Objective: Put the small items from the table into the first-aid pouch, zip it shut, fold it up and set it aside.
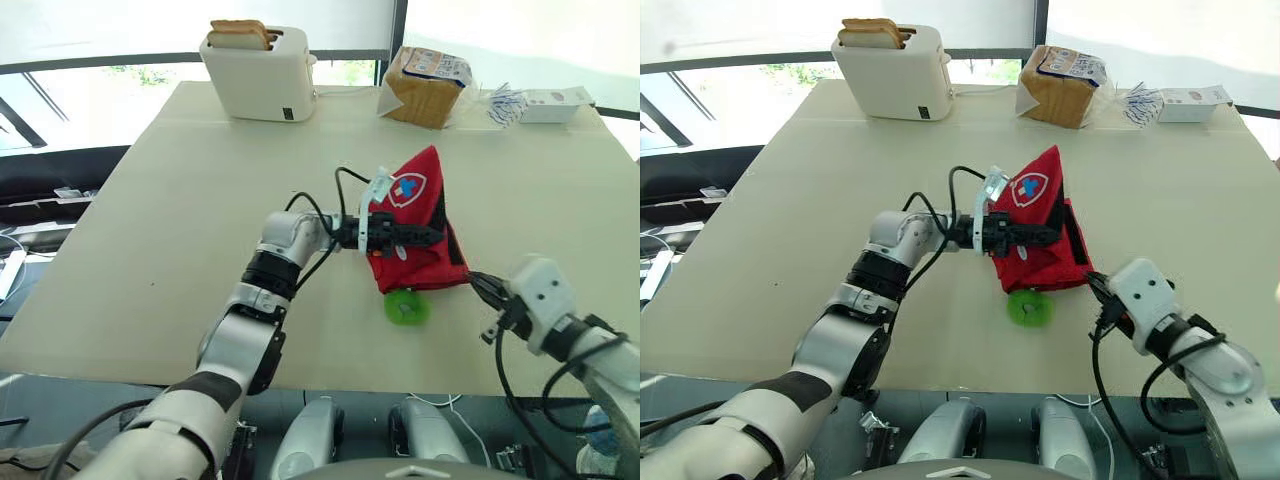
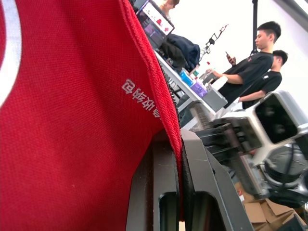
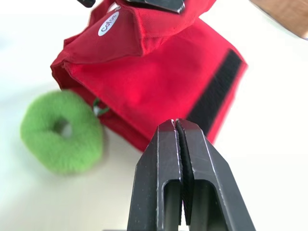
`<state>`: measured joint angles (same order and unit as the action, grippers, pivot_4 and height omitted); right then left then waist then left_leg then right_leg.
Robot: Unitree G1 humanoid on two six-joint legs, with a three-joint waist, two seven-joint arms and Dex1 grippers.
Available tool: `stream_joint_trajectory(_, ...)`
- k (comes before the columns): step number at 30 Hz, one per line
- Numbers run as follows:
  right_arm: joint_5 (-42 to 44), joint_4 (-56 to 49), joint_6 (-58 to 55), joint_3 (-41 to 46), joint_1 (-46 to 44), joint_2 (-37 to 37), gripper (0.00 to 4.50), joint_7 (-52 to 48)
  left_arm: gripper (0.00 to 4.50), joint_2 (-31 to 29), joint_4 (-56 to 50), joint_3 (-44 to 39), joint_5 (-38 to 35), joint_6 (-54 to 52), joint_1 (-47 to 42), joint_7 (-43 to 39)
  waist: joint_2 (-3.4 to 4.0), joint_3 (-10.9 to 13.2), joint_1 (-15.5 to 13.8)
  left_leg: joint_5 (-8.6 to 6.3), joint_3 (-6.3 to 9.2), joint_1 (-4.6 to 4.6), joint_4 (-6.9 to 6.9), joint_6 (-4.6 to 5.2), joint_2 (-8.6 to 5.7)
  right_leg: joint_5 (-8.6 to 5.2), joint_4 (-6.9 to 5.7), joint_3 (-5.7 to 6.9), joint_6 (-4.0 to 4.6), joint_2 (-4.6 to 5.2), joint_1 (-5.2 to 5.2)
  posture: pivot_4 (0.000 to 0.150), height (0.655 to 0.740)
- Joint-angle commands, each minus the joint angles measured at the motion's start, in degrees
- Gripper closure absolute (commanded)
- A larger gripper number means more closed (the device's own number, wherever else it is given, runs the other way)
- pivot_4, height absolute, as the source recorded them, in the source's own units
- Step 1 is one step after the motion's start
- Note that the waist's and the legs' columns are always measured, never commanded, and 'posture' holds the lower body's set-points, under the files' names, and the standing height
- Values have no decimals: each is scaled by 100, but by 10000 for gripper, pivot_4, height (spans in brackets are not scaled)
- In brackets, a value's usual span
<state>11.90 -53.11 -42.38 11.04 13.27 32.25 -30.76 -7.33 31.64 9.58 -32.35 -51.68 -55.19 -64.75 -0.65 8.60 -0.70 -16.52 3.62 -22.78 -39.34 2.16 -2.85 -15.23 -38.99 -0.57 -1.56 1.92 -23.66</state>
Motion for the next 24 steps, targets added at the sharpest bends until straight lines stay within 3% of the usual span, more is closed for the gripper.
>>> stream_joint_trajectory(1,150,-452,-82,387,184,-17,44319,88,45000,259,224,40,234,176,-189,174,0,0,4,0,0,0,0,0,0,0,0,1,0,0,1,1500,7400)
stream_joint_trajectory(9,235,-675,-80,572,475,-70,44319,255,45000,802,781,-180,638,487,-312,905,0,0,-13,0,0,3,-1,0,-1,0,2,0,-1,2,5,1500,7400)
stream_joint_trajectory(12,363,-688,-10,703,564,-68,45000,270,35999,785,805,-390,464,251,-359,806,0,0,-9,0,0,4,0,0,-1,0,1,0,-1,1,5,1500,7400)
stream_joint_trajectory(15,609,-689,-58,912,494,-103,45000,300,22368,724,788,-408,549,331,-323,731,0,0,-6,0,0,5,0,0,0,0,2,0,-1,0,5,1500,7400)
stream_joint_trajectory(17,1076,-601,-374,1145,-86,-201,45000,409,14590,723,751,-435,499,326,-281,615,0,0,13,0,0,5,0,0,0,0,1,1,-1,0,5,1500,7400)
stream_joint_trajectory(24,1821,301,-1500,1157,-2298,-4,45000,877,14590,870,617,-392,599,683,-111,529,3,0,11,1,0,8,5,-1,2,0,3,1,1,0,6,1500,7400)
